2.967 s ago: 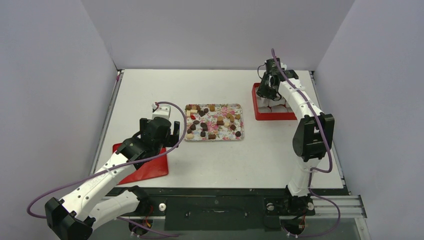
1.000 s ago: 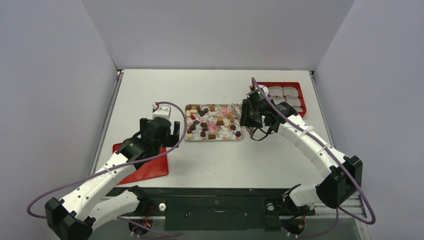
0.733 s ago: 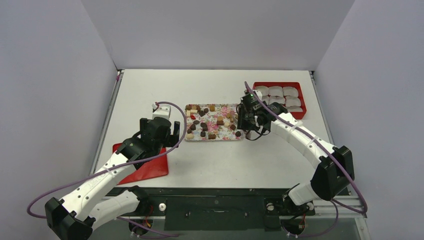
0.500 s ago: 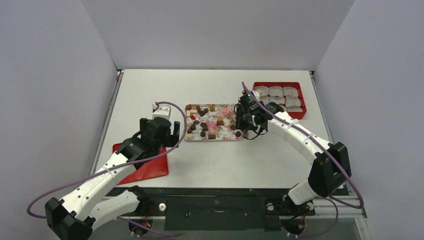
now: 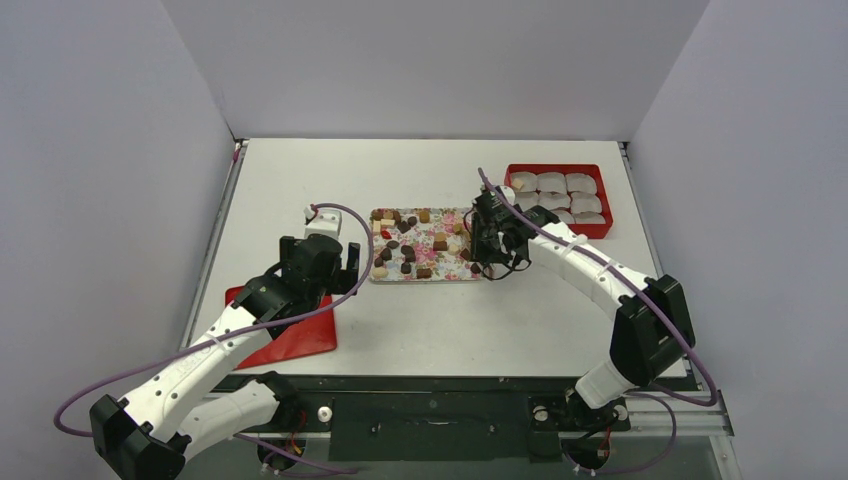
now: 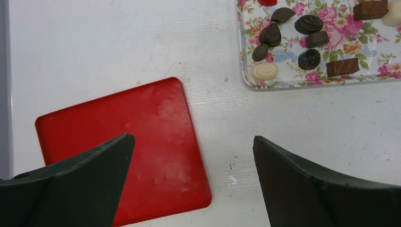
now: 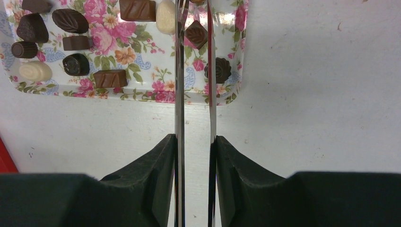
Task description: Pack the chocolate
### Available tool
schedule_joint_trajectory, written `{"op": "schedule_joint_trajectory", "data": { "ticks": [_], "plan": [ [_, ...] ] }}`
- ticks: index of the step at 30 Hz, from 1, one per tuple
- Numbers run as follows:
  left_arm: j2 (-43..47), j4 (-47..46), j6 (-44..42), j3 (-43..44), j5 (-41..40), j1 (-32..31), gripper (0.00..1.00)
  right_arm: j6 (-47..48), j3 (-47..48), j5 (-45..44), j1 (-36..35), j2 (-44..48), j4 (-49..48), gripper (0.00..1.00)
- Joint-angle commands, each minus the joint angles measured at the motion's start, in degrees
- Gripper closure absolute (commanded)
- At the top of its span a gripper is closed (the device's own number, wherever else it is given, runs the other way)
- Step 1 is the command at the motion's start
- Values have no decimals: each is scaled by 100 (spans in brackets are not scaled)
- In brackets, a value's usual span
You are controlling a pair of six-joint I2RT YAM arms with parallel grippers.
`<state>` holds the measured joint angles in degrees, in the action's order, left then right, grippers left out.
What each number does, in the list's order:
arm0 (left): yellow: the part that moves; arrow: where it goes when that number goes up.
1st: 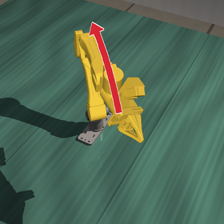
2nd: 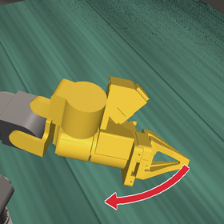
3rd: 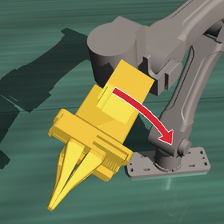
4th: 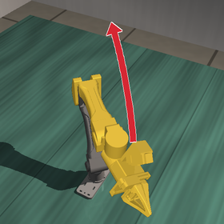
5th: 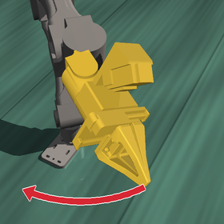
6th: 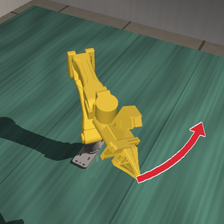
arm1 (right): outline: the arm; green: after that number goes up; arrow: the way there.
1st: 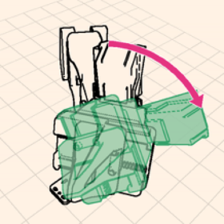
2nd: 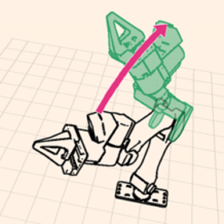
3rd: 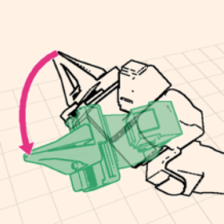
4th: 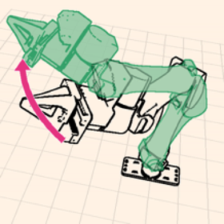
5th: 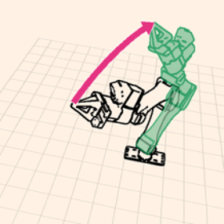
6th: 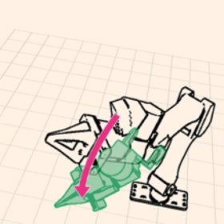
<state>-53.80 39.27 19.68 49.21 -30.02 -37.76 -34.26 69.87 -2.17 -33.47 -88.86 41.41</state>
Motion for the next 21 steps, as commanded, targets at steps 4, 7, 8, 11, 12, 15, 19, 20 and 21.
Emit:
{"op": "schedule_joint_trajectory", "data": {
  "ticks": [4,7,8,11,12,15,19,20,21],
  "plan": [
    [54,-61,-43,7,-47,33,3,-1,80,-13,-49,-118,-287,73],
    [50,-61,-45,9,-48,33,3,-10,123,-13,-50,-68,-241,77],
    [52,-60,-44,14,-48,32,4,-10,159,-12,-49,-51,-227,78],
    [35,-65,-44,15,-40,32,4,-14,237,-53,-61,88,-115,78],
    [31,-67,-44,17,-39,32,4,-17,262,-63,-67,132,-98,78],
    [45,-62,-48,16,-38,32,4,-32,303,-94,-64,344,21,79],
    [36,-60,-43,13,-20,32,3,-37,371,-134,-70,585,166,79],
    [36,-60,-43,16,-17,32,4,-32,412,-147,-71,654,188,79],
    [36,-59,-43,11,-15,32,4,-30,457,-151,-71,683,242,79]
  ]
}}
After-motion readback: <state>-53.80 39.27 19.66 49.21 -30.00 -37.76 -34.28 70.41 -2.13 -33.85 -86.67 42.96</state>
